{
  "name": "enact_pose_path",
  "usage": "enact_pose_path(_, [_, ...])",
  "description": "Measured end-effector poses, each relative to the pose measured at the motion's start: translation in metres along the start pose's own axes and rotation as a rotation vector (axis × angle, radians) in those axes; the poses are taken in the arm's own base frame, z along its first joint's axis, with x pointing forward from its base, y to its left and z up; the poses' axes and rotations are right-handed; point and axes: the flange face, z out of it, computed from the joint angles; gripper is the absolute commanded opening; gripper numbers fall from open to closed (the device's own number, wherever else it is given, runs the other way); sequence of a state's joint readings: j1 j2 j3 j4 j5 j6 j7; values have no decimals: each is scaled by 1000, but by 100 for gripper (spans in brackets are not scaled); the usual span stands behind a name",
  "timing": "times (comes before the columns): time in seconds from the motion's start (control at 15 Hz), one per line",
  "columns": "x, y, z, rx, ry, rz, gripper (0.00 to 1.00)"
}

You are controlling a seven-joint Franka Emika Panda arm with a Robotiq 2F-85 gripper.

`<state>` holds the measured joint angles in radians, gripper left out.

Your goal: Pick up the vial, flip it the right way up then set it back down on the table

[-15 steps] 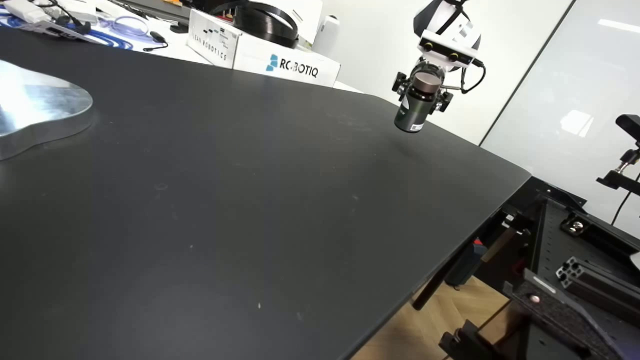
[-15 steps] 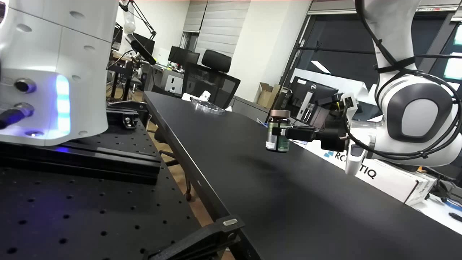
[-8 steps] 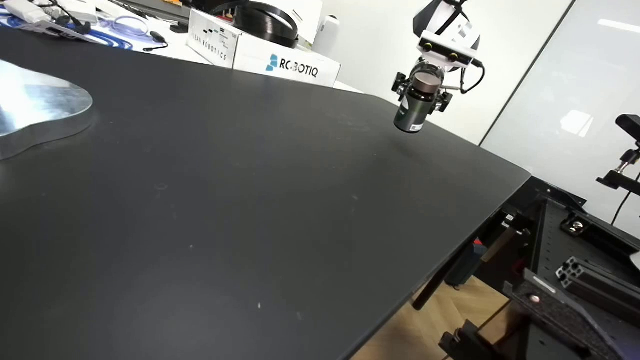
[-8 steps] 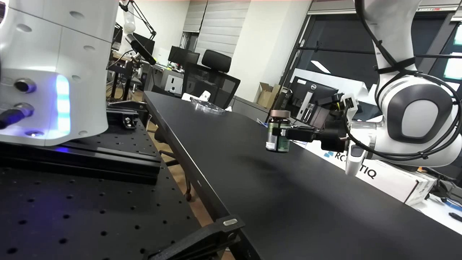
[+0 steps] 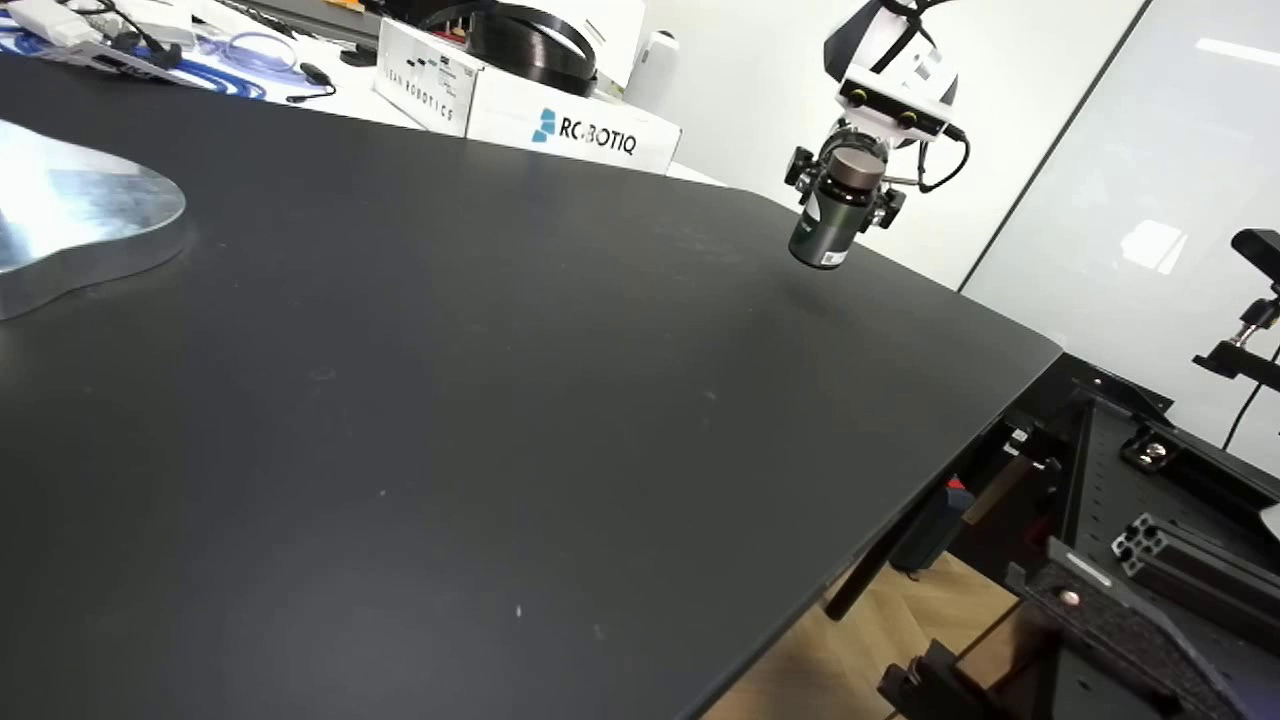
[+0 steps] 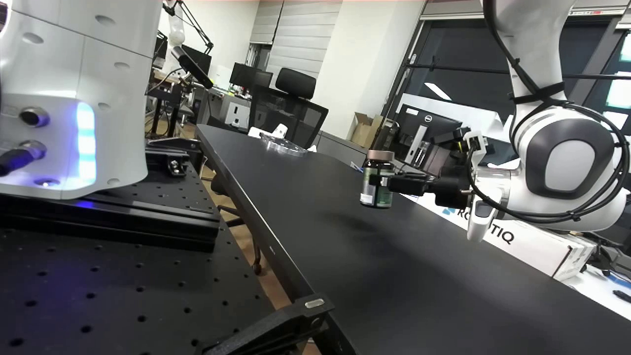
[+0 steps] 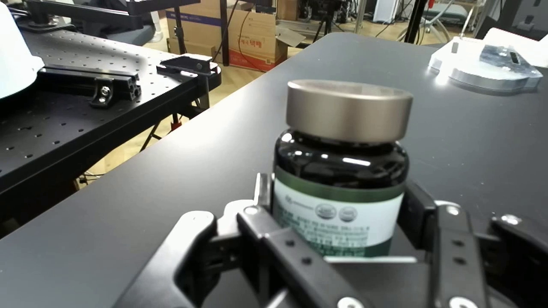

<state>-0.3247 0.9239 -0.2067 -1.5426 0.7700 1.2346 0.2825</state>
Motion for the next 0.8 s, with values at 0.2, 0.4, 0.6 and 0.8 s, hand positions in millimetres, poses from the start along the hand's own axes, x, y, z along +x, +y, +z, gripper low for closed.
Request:
enact_pose_path(0.2, [6, 5, 7, -11, -61, -22, 45])
enact_pose_path(0.4, [15, 9, 11, -5, -108, -26, 45])
enact_pose_path(0.6, [27, 10, 12, 7, -116, -23, 45])
enact_pose_path(0.8, [36, 10, 12, 14, -118, -21, 45])
